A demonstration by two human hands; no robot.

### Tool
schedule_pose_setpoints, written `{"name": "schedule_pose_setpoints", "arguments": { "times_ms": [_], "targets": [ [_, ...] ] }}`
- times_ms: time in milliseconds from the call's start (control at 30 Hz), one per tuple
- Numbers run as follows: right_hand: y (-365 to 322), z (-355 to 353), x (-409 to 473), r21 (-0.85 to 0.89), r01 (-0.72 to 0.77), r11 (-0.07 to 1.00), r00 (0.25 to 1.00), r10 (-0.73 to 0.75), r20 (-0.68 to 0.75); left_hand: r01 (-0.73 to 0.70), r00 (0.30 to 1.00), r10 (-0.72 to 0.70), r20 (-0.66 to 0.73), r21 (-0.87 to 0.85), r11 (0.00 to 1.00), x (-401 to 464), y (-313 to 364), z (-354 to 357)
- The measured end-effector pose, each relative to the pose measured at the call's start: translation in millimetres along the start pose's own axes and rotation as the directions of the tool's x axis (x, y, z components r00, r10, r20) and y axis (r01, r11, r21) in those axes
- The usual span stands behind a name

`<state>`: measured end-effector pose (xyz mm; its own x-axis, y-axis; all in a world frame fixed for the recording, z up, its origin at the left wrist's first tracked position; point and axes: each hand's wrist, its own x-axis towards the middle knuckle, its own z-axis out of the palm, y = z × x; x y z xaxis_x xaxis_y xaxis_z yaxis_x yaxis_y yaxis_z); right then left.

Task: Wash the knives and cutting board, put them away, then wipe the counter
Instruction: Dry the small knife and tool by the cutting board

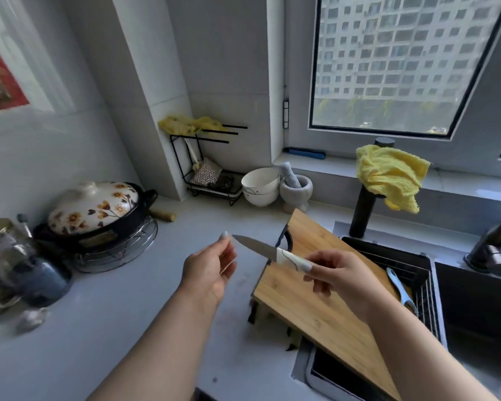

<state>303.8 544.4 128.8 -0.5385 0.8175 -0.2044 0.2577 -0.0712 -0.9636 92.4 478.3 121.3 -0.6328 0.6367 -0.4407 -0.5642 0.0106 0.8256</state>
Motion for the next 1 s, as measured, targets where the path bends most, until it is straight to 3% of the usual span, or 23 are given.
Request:
{"name": "schedule_pose_setpoints", "arguments": {
  "times_ms": [233, 433, 633, 833, 1000],
  "targets": [
    [-51, 86, 18, 0.061, 0.127, 0.99, 0.986, -0.132, 0.097, -0.17, 0.955, 0.182, -0.234, 0.07, 0.983, 10, 55, -117],
    [-109, 207, 26, 0.195, 0.36, 0.912, 0.929, -0.371, 0.022, -0.356, 0.826, 0.406, -0.391, 0.195, 0.914, -14, 106, -212],
    [-156, 318, 27, 0.292, 0.427, 0.856, 0.883, -0.464, 0.067, -0.382, 0.689, 0.548, -0.473, 0.405, 0.83, -35, 151, -297],
    [-198, 411, 36, 0.318, 0.451, 0.834, 0.827, -0.524, 0.202, -0.284, 0.614, 0.703, -0.36, 0.73, 0.622, -31, 181, -359],
    [-227, 475, 55, 0.144, 0.553, 0.82, 0.768, -0.569, 0.293, -0.007, 0.685, 0.663, -0.303, 0.907, 0.422, -15, 196, -388]
  ]
}}
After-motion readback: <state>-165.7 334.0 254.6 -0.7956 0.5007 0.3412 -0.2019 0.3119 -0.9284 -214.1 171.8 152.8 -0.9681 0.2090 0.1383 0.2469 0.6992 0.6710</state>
